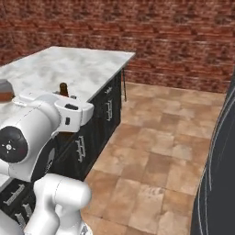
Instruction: Open the cabinet directly in front. Then move the beer and the cup to the dining counter with the jar on it.
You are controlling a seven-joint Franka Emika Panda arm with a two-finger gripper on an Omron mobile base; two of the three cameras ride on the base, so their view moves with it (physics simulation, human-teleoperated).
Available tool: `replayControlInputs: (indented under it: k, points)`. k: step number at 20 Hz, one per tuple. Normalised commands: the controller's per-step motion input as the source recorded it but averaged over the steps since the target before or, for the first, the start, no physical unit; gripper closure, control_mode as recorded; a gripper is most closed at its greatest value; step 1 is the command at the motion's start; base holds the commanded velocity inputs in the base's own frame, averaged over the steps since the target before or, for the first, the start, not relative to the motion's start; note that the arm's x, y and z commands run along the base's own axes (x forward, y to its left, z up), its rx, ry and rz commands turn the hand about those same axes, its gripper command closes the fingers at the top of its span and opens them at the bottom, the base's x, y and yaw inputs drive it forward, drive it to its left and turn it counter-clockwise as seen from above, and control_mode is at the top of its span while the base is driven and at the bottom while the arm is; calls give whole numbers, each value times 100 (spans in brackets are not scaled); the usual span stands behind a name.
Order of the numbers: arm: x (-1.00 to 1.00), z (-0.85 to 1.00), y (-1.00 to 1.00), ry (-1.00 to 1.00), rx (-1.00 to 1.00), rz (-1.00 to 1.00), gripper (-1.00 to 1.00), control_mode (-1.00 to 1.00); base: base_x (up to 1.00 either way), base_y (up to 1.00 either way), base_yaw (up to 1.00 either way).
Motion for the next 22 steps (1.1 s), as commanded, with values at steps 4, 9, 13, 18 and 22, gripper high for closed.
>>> replayControlInputs:
  k: [4, 9, 13, 18, 22]
  points:
    - [0, 0, 0, 0, 0, 0, 100, 100, 74, -5, 72]
    - [0, 0, 0, 0, 0, 0, 100, 100, 5, 0, 88]
    - [0, 0, 0, 0, 0, 0, 100, 100, 0, -35, 72]
    - [0, 0, 0, 0, 0, 0, 100, 100, 0, -57, 64]
    - [0, 0, 0, 0, 0, 0, 100, 100, -11, -78, 57]
